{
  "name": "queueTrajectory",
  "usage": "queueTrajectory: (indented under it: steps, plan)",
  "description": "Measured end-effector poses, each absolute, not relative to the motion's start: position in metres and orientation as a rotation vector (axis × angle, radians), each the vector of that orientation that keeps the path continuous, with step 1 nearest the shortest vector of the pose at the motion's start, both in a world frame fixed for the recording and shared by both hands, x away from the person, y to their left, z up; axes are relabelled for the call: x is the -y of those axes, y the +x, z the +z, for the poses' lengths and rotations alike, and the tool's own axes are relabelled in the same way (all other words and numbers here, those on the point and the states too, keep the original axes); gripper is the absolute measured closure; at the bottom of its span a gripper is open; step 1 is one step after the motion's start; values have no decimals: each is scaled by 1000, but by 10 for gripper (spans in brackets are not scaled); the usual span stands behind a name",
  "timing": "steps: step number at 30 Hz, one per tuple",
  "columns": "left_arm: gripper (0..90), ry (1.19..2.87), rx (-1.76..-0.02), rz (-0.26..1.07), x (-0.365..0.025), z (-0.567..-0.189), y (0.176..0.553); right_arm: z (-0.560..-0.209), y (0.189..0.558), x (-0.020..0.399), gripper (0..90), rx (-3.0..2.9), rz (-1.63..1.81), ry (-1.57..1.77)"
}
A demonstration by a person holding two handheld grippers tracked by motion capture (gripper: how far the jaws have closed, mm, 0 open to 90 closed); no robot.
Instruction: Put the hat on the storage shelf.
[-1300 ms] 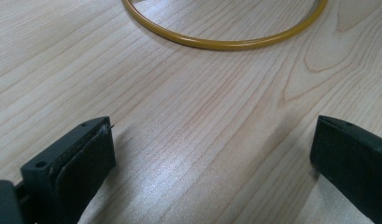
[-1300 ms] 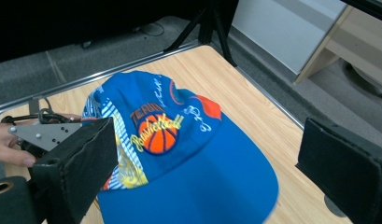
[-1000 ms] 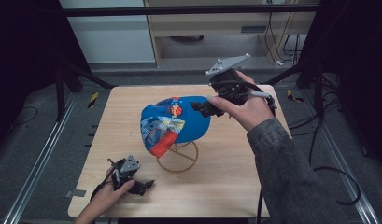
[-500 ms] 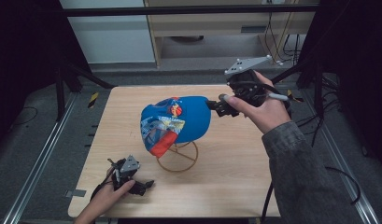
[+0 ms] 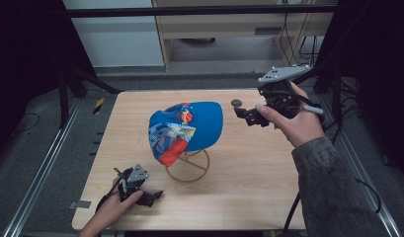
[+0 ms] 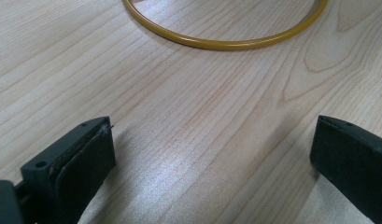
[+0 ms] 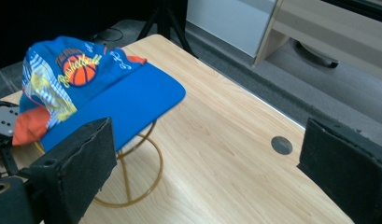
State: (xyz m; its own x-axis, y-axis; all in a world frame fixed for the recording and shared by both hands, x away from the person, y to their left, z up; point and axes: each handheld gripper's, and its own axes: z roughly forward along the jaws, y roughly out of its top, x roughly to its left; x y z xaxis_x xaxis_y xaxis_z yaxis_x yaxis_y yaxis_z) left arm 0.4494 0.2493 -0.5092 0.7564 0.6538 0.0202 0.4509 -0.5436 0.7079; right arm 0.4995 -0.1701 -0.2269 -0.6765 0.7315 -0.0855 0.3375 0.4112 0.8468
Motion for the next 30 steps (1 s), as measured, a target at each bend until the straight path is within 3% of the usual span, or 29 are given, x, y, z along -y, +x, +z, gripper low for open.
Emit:
queueTrajectory:
  steps: [30]
  plan:
    - [0, 2243, -820, 368, -249, -509, 449, -296, 495, 211, 69, -2142, 1155, 1060]
